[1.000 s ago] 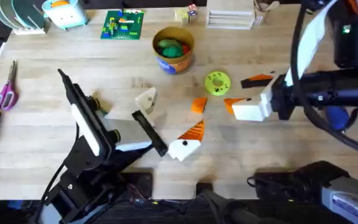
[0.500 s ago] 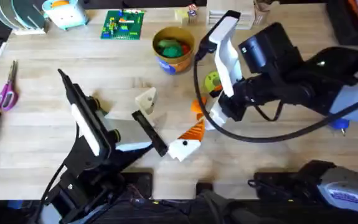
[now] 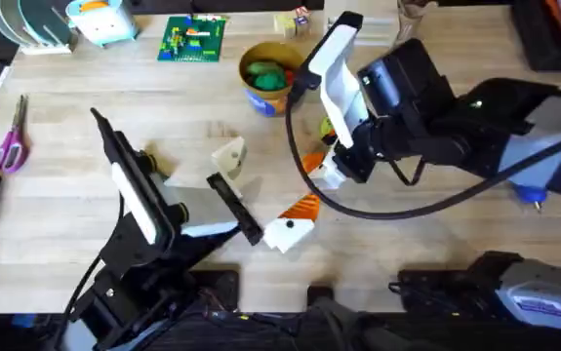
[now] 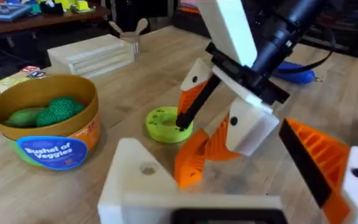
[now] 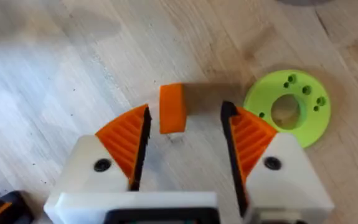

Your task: Pick up the gripper from the table and insert it into the empty holder that is missing its gripper. Then pick up a screw, insert it into the mounting hole, and use the screwdriver to tighten it. Finally, clean up the table by picking up the vegetable and placing it into the bucket.

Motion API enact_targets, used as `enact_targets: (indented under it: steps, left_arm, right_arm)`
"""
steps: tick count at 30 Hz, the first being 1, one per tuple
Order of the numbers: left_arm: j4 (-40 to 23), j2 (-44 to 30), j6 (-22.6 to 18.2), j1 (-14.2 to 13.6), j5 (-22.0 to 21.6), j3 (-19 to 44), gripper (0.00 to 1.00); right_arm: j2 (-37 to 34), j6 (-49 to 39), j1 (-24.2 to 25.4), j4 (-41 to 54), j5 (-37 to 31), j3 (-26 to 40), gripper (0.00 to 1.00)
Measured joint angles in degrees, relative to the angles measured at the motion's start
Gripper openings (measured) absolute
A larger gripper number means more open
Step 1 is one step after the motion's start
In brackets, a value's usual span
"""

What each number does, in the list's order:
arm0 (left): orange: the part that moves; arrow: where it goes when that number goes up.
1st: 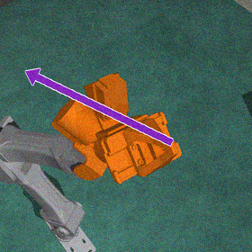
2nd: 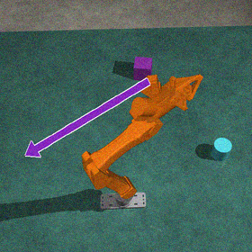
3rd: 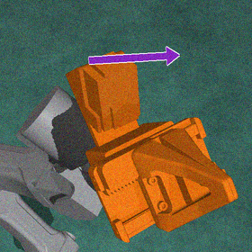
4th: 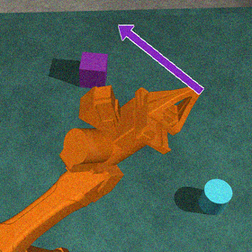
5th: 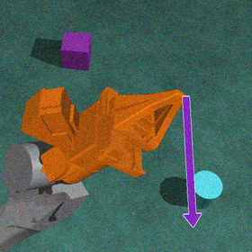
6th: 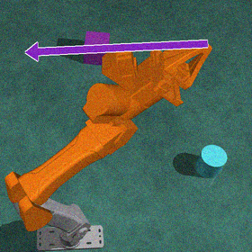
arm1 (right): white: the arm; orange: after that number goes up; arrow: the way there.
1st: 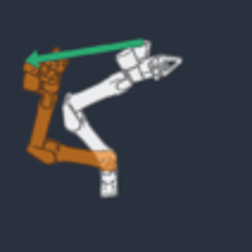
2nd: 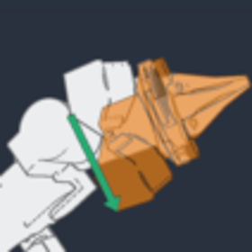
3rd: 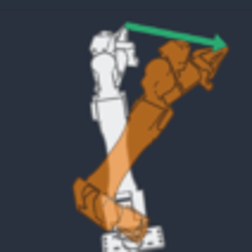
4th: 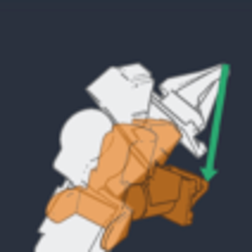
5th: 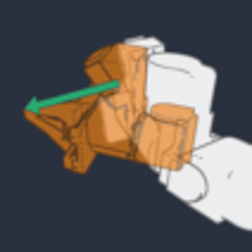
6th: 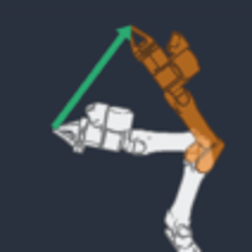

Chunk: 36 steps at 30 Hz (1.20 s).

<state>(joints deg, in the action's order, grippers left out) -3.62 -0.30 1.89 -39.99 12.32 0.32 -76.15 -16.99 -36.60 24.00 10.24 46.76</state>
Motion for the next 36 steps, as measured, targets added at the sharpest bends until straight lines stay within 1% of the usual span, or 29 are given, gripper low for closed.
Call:
enact_targets:
  steps: [3, 5, 6, 7, 8, 10, 11, 17, 20, 23, 28, 30, 32, 34, 36]
  left_arm:
    - [0.0, 0.0, 0.0, 0.0, -0.01, 0.0, 0.993]
    - [0.0, -0.02, 0.0, 0.0, 0.0, 0.0, 0.993]
    - [0.0, -0.02, 0.0, 0.0, -0.02, 0.0, 0.993]
    - [0.0, 0.0, 0.0, 0.0, -0.01, 0.0, 0.992]
    - [0.0, -0.02, 0.0, 0.0, -0.02, 0.0, 0.993]
    - [0.0, 0.0, 0.0, 0.0, -0.01, 0.0, 0.993]
    - [0.0, 0.0, 0.0, 0.0, -0.02, 0.0, 0.992]
    - [0.0, -0.02, 0.0, 0.0, -0.02, 0.0, 0.993]
    - [0.0, 0.0, 0.0, 0.0, 0.0, 0.0, 0.992]
    - [0.0, 0.0, 0.0, 0.0, 0.0, 0.0, 0.993]
    - [0.0, 0.0, 0.0, 0.0, 0.0, 0.0, 0.993]
    - [0.0, 0.0, 0.0, 0.0, 0.0, 0.0, 0.993]
    - [0.0, 0.0, 0.0, 0.0, 0.0, 0.0, 0.993]
    - [0.0, 0.0, 0.0, 0.0, 0.0, 0.0, 0.992]
    - [0.0, 0.0, 0.0, 0.0, 0.0, 0.0, 0.992]
  right_arm:
    - [-0.45, 0.0, 0.0, -0.06, 0.07, 0.0, 0.651]
    - [-1.21, -0.02, 0.0, -0.04, 0.07, 0.0, 0.595]
    - [-1.6, -0.02, 0.0, -0.03, 0.07, 0.0, 0.534]
    - [-1.86, -0.13, 0.0, -0.06, 0.07, 0.0, 0.46]
    - [-1.98, -0.21, 0.0, -0.06, 0.06, 0.0, 0.338]
    - [-1.97, -0.13, 0.0, -0.09, 0.06, 0.0, 0.058]
    - [-1.96, -0.17, 0.0, -0.17, 0.07, 0.0, 0.023]
    - [-1.75, -0.2, 0.02, 0.08, 0.06, 0.0, 0.012]
    - [0.08, 0.29, 0.37, 0.5, 0.07, 0.0, 0.012]
    - [4.87, 1.87, 1.65, 1.59, 0.06, 0.13, 0.011]
    - [17.42, 7.51, 6.1, 2.7, 0.36, 0.61, 0.01]
    - [20.79, 10.24, 8.53, 1.6, 2.71, 0.51, 0.009]
    - [22.08, 13.54, 11.4, -2.71, 7.83, -0.31, 0.009]
    - [21.16, 17.48, 13.49, -8.05, 13.57, -1.84, 0.009]
    - [18.33, 23.18, 15.06, -13.21, 19.55, -3.45, 0.009]
